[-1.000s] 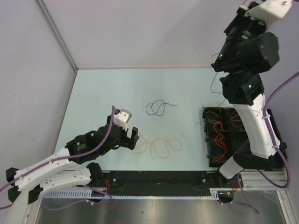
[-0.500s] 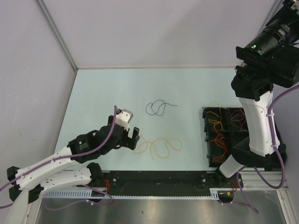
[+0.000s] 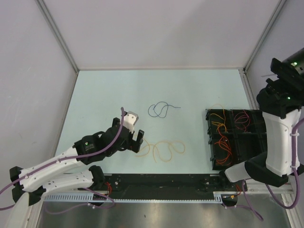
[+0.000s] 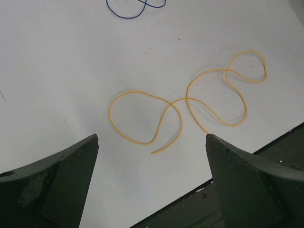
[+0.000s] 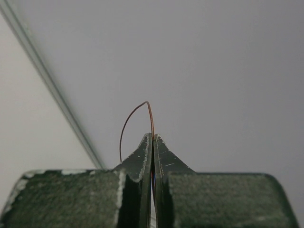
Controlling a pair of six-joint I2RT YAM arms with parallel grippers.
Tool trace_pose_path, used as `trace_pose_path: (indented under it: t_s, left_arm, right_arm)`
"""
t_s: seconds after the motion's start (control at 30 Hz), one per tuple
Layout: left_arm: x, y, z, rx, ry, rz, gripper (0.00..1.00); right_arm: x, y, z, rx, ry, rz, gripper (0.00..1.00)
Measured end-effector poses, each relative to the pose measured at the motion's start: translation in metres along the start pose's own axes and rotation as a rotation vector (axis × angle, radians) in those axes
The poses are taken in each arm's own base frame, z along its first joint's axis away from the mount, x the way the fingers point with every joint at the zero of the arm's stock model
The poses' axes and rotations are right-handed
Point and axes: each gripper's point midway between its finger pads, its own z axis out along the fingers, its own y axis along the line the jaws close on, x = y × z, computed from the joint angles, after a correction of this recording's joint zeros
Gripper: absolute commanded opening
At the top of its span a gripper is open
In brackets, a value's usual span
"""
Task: Untangle the cables
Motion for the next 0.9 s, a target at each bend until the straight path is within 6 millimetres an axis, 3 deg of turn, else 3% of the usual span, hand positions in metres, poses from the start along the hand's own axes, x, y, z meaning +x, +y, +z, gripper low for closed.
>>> trace_pose_path:
  t_s: [0.13,0.37,0.7,0.9]
  left_arm:
    - [0.0,-0.001,0.0,0.002,0.0,0.001,1.0]
    - [0.002,-0.002,0.001,0.001,0.008,0.007,1.0]
    - [0.0,-0.006,-0.004,0.022,-0.009,0.014,1.0]
    - [-0.001,-0.009,-0.008,0.034,-0.025,0.026,1.0]
  right_arm:
    - [-0.005,-0.033,0.003,0.061,-0.008,-0.008,0.0]
    - [0.014,-0.059,-0.003,0.101,0.019,-0.068,0.0]
    - [0.091,-0.067,-0.027,0.03,0.127,-0.093,0.0]
    - [0.145,-0.055,-0.043,-0.022,0.207,-0.127,0.0]
